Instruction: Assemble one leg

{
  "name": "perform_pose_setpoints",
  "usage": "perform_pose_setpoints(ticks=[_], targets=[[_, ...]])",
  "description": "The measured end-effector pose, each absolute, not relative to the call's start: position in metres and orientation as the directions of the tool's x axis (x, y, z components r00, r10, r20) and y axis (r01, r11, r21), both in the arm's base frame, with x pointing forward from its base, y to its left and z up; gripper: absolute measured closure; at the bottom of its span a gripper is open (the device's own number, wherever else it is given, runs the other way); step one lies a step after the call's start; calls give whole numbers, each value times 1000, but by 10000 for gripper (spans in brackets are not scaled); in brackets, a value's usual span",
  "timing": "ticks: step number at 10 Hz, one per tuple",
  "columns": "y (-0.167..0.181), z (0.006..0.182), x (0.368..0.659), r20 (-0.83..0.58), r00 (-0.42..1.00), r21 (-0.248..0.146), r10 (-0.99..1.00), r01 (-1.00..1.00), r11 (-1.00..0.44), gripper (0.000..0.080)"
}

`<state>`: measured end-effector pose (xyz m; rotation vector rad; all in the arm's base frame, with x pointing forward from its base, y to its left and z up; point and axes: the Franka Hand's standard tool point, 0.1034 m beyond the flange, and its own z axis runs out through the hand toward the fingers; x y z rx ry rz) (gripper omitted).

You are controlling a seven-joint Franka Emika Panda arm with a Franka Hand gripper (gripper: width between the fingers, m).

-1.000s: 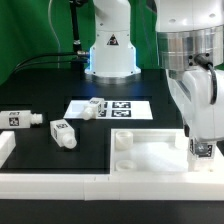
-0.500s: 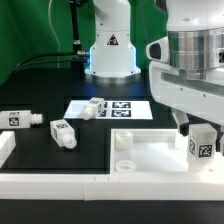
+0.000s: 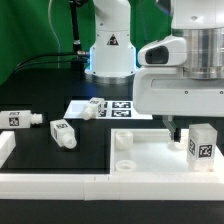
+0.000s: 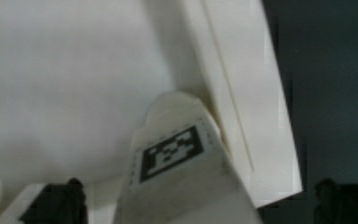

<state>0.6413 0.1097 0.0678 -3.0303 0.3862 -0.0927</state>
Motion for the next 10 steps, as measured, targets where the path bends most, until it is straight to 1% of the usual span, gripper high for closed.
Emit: perform_pose_setpoints(ticks=[2,4,5,7,8,9,10], targets=[[110,67,641,40,947,-93,-317,-313,-945,165],[110,67,640,24,885,-98,-465,-461,-882,518],[110,67,640,21,870,-99,-493,-489,-867,515],[110,67,640,3,764,-101,-645,-642,-760,515],[110,67,641,-8,643,-96,-766,-763,-640,515],[110,68,640,-13,545,-91,-838,-836,-542,515],[109,68,640,-38,384,-80,-922,-921,-380,515]])
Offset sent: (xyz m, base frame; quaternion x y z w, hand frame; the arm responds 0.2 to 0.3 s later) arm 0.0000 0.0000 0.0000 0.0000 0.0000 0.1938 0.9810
